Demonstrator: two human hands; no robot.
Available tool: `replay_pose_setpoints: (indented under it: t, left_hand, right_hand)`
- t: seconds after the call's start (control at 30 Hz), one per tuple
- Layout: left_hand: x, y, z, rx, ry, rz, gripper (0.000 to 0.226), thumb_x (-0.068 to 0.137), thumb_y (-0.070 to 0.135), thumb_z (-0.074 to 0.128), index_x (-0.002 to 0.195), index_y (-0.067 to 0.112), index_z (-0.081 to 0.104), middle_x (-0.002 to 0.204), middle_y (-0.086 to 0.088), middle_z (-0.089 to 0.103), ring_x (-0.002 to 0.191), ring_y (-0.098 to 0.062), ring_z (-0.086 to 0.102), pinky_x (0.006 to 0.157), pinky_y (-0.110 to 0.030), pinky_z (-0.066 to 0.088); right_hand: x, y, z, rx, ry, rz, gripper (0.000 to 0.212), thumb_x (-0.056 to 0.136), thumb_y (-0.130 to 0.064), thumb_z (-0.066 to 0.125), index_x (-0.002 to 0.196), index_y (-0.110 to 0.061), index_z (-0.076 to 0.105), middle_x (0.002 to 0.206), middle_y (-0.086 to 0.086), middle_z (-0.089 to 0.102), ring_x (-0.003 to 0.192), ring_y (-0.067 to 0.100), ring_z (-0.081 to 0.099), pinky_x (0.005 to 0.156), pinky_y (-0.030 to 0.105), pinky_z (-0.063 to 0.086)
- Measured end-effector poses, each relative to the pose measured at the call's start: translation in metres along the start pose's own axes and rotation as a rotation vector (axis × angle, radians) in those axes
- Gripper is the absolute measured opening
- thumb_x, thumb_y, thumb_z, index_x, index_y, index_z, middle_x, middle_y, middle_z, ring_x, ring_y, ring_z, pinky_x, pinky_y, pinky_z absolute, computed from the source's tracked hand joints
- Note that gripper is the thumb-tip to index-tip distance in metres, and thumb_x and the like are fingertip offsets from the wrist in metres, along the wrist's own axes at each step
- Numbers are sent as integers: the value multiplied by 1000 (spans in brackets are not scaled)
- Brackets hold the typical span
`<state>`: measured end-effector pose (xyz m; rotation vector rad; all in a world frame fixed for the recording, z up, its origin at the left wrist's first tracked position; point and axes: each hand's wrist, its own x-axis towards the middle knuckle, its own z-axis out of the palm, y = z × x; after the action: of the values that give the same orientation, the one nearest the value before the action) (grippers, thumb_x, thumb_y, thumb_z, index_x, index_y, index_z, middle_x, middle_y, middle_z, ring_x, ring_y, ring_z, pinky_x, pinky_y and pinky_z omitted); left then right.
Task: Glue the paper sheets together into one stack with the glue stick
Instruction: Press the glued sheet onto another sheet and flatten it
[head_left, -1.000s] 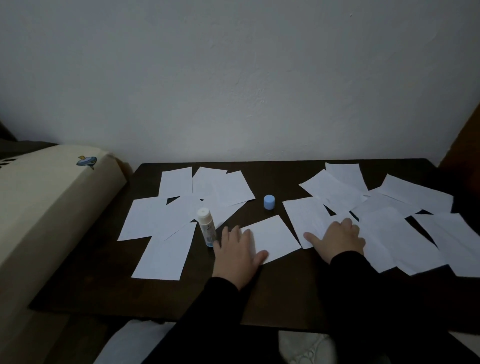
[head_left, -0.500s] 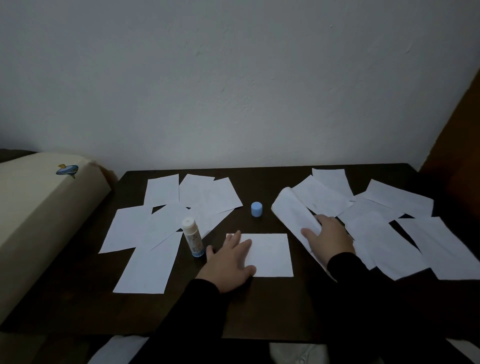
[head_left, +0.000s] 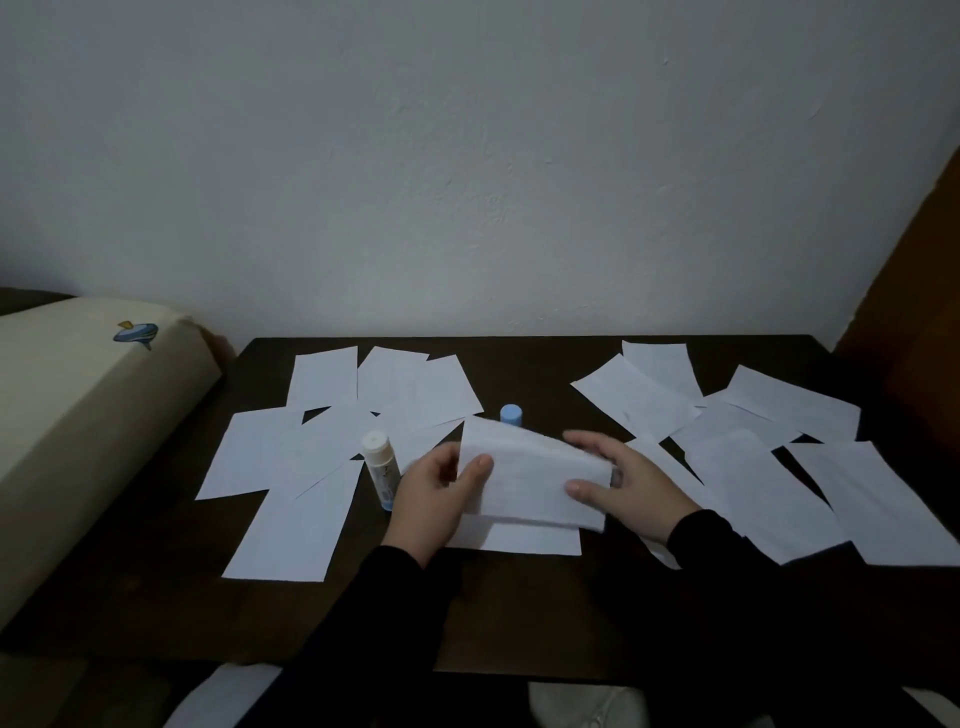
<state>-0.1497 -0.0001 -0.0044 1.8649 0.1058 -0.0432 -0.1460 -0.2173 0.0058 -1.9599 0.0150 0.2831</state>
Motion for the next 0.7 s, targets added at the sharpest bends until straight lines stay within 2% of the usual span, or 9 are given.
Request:
replay_pose_setpoints:
  t: [0.1,0.17,0.23,0.37,0.43,0.53,0.7]
  left_hand:
    - [-1,0,-3,-78,-20,-44,23,90,34,62,113,28,62,110,11,67,105,-10,62,97,-39,51]
    - [1,-2,-5,-57,-27,-69,27,91,32,61,118,29,58,115,10,65,107,-11,60,99,-41,49]
    - [2,-5,-7,-19,-18,-89,29,91,32,62,119,29,56,118,9,63,109,-11,59,99,-40,49]
    - [2,-9,-9,160,54,-107,35,90,33,63,123,26,52,117,9,59,104,-10,56,90,-28,50]
    - [2,-10,-9,261,87,-103,37,90,33,64,124,25,52,114,9,58,100,-8,54,83,-22,46]
    - [6,-15,-6,399,108,-91,39,89,34,64,125,25,51,113,8,59,94,-7,54,84,-22,48]
    - [10,-24,-1,469,111,-106,41,89,33,64,127,26,50,96,13,54,86,-4,53,82,-20,47]
  right_hand:
    - [3,1,4,119,131,104,67,85,-27,73,142,-26,37,108,-5,57,107,16,56,92,33,48]
    - [4,3,6,187,161,158,57,87,-24,70,138,-16,45,102,-3,63,96,14,61,78,29,48]
    - [5,5,9,136,161,185,46,88,-23,69,131,-11,54,102,0,67,85,11,62,69,25,47]
    - [8,10,20,-100,234,188,38,87,-29,70,119,-13,57,95,1,66,92,16,63,89,33,51]
    - [9,12,26,-210,272,174,34,88,-31,69,116,-17,58,85,-2,64,86,13,61,86,30,50]
    - [9,15,33,-314,310,143,31,89,-31,68,116,-19,59,74,-6,60,76,9,58,82,27,50]
    - [11,18,39,-395,321,129,36,90,-33,66,122,-18,58,76,-6,62,78,9,59,88,30,52]
